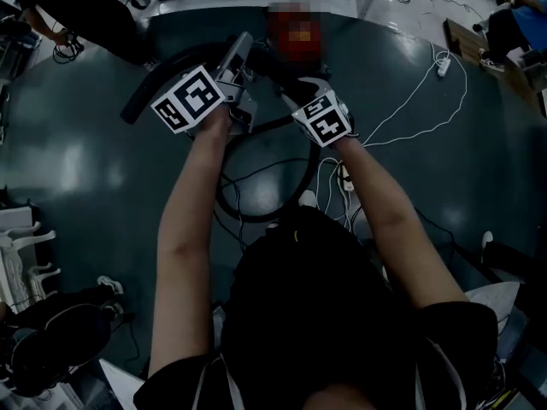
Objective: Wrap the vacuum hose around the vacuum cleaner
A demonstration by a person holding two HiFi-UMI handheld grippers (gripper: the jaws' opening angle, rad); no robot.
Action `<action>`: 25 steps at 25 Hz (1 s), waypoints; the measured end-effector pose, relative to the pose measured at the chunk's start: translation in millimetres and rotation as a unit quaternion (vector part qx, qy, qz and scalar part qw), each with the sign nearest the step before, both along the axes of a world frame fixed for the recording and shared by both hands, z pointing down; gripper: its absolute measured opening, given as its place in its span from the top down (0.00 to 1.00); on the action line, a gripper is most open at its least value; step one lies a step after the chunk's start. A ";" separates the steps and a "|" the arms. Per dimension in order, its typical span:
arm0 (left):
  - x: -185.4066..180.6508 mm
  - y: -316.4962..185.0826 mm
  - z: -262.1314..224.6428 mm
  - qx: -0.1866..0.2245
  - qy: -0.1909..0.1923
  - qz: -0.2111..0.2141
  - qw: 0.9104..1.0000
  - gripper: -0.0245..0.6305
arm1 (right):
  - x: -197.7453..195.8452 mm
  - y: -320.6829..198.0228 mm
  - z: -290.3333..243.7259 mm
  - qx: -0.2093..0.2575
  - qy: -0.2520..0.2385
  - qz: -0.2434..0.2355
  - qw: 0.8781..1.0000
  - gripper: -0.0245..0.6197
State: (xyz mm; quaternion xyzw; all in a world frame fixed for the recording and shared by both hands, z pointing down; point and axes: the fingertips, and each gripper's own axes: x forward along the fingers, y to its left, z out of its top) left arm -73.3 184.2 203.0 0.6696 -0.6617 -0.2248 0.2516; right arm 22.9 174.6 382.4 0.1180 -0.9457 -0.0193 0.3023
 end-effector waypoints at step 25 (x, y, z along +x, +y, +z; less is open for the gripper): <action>-42.9 -41.1 25.1 0.050 0.075 -0.057 0.994 0.52 | -9.2 -91.4 -45.8 0.051 -0.015 -0.047 0.997 0.72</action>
